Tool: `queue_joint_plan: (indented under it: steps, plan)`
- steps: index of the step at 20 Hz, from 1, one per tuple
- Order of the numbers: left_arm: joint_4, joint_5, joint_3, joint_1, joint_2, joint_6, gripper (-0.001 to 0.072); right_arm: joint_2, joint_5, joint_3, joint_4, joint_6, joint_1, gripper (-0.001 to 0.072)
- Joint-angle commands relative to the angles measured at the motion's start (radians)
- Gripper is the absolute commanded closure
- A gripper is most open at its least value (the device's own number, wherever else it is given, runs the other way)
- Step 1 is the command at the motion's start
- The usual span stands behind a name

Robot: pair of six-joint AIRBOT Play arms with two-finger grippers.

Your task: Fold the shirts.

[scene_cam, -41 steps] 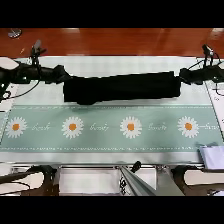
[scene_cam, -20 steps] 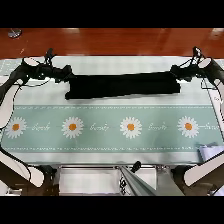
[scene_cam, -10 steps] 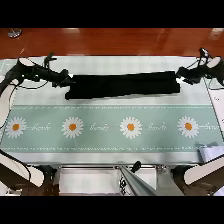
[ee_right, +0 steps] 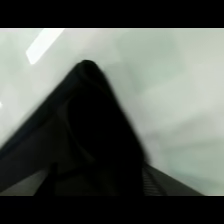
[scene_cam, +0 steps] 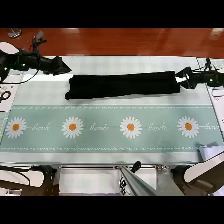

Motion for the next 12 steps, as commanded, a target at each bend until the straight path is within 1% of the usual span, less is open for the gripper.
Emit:
queue_joint_plan:
  steps: [1,2,3,4,5,6,7,8,9,11,12]
  plan:
    - [0.001,0.006,0.000,-0.026,0.042,0.003,0.0526,-0.048,-0.093,-0.002,0.114,-0.010,0.046,0.0169]
    - [0.001,0.006,0.000,-0.034,0.043,0.003,0.0526,-0.047,-0.136,-0.002,0.115,-0.010,0.064,0.0303]
    - [0.001,0.005,0.000,-0.042,0.043,0.003,0.0525,-0.042,-0.169,-0.002,0.121,-0.010,0.079,0.0489]
    - [0.001,0.006,0.000,-0.047,0.043,0.005,0.0526,-0.035,-0.182,-0.002,0.120,-0.011,0.089,0.0640]
    - [0.001,0.005,0.000,-0.051,0.043,0.007,0.0525,-0.022,-0.184,-0.002,0.121,-0.029,0.094,0.0679]
    - [0.001,0.005,0.000,-0.053,0.043,0.007,0.0526,-0.003,-0.183,-0.002,0.118,-0.051,0.097,0.0679]
    - [0.001,0.006,0.000,-0.055,0.043,0.006,0.0549,0.024,-0.172,-0.002,0.115,-0.069,0.097,0.0680]
    - [0.001,0.007,0.000,-0.060,0.043,0.006,0.0597,0.055,-0.155,-0.002,0.103,-0.082,0.097,0.0680]
    - [0.000,0.021,0.000,-0.069,0.043,0.006,0.0613,0.096,-0.132,-0.002,0.065,-0.083,0.097,0.0680]
    - [0.000,0.058,0.000,-0.102,0.043,0.005,0.0683,0.186,-0.081,-0.002,-0.024,-0.079,0.105,0.0680]
    - [0.000,0.081,0.000,-0.127,0.045,0.002,0.0683,0.236,-0.052,-0.002,-0.074,-0.074,0.113,0.0681]
